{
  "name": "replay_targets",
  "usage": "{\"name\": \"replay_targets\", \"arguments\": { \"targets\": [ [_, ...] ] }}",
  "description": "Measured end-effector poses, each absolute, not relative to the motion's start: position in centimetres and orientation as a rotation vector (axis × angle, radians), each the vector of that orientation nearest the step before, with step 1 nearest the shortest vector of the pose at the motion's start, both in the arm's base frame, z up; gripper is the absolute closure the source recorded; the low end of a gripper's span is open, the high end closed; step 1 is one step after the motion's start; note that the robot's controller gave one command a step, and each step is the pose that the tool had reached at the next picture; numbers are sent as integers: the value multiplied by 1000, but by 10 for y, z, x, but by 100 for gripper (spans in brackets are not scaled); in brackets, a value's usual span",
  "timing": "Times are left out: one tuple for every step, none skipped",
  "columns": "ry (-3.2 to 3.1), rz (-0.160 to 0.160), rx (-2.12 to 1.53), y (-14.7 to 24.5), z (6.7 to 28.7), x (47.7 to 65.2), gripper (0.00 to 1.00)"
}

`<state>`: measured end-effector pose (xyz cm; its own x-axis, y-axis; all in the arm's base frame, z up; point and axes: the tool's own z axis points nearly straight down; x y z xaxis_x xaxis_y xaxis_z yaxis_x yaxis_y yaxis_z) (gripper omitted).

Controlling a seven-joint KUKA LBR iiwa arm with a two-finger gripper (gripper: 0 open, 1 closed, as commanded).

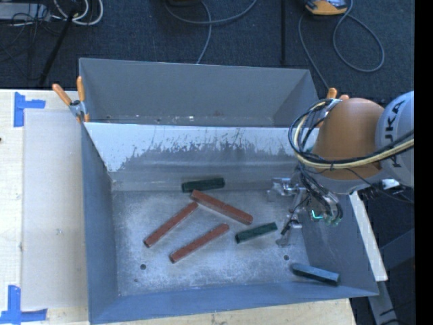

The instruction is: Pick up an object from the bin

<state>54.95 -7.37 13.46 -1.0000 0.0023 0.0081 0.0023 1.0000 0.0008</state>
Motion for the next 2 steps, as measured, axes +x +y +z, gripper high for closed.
{"name": "replay_targets", "arguments": {
  "targets": [
    [-3136, -3, 85, -42, 65, 573, 0],
    [-3136, 0, 189, -45, 70, 578, 0]
  ]
}}
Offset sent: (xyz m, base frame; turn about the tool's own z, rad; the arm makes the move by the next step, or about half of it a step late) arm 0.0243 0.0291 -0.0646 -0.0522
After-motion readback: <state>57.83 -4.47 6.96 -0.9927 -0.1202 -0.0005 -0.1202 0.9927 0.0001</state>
